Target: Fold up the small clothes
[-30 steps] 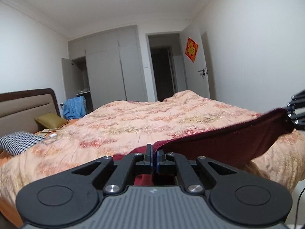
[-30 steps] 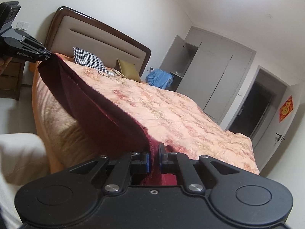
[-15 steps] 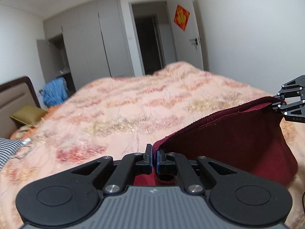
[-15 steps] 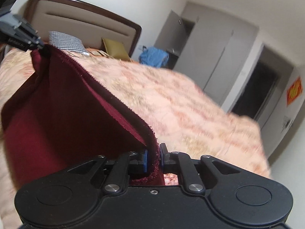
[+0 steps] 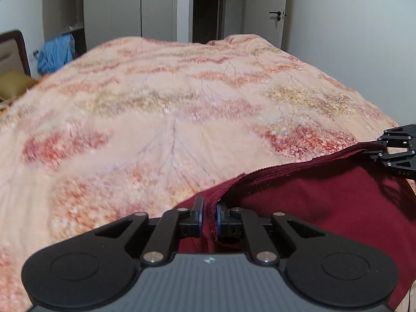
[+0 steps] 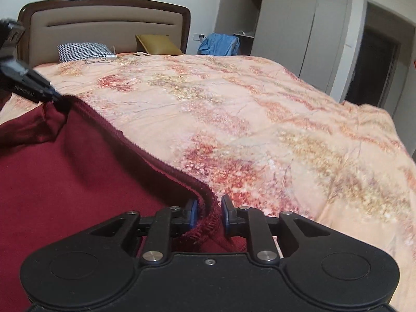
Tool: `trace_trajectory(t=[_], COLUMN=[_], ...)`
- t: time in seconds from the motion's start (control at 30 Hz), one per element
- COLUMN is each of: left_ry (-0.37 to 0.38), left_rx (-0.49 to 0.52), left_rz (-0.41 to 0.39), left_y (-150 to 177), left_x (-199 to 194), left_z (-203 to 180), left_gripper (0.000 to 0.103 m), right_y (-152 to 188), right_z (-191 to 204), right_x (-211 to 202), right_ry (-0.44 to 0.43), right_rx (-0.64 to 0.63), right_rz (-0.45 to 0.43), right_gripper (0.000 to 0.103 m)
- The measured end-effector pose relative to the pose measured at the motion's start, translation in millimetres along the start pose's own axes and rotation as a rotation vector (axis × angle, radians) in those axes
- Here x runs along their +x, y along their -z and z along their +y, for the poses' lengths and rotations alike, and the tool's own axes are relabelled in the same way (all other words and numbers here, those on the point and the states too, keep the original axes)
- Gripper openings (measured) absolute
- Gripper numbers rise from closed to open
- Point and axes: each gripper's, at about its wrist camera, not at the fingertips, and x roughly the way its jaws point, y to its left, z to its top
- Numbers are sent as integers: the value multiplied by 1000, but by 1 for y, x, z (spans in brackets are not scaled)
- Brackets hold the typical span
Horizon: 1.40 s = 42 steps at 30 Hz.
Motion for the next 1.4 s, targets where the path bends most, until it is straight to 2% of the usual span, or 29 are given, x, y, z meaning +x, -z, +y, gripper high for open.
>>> trace_trajectory(t=[0.03, 0.07, 0.1, 0.13, 0.17, 0.27, 0.33, 0.43, 0.57, 0.7, 0.8, 0.93, 1.07, 1.13, 1.27, 1.4], left_ry=[6, 6, 2, -1, 8, 42, 35, 44, 49, -36, -85, -202, -277, -307, -279, -167], left_rx=[-7, -20, -42, -65, -85, -129, -114, -68, 21, 72, 29, -43, -185, -246, -306, -325], left_rz=[-4, -18, -40, -62, -80, -107, -128, -126, -88, -41, -47, -81, -153, -161, -189, -287], left_y=[1, 2, 2, 1, 1, 2, 6, 20, 50, 67, 64, 58, 65, 69, 76, 89], left_x=[0, -2, -4, -8, -12, -23, -32, -42, -42, -27, -22, -24, -37, -41, -56, -86], left_z=[0, 1, 4, 5, 7, 12, 7, -7, -30, -39, -30, -5, 22, 36, 46, 43], left_gripper=[33, 46, 68, 78, 79, 85, 91, 96, 98, 98, 98, 96, 95, 95, 95, 102], right_y=[1, 2, 2, 1, 2, 3, 6, 14, 32, 46, 49, 52, 60, 62, 61, 61], right_z=[-1, -3, -5, -6, -7, -7, -7, -4, 9, 15, 6, -14, -30, -33, -23, -12], right_x=[1, 3, 4, 4, 4, -4, -13, -27, -38, -30, -20, -10, -7, -9, -14, -29], right_ry=[-5, -11, -12, -15, -22, -28, -28, -21, 17, 64, 83, 160, 197, 215, 261, 285], right_rx=[11, 21, 32, 42, 51, 73, 93, 110, 64, 66, 144, 269, 372, 388, 335, 269], right_rz=[-2, -2, -2, -2, -2, -15, -34, -38, -26, -29, -55, -77, -90, -98, -97, -100], right_gripper=[27, 31, 43, 54, 58, 79, 91, 99, 102, 102, 102, 102, 102, 102, 102, 102])
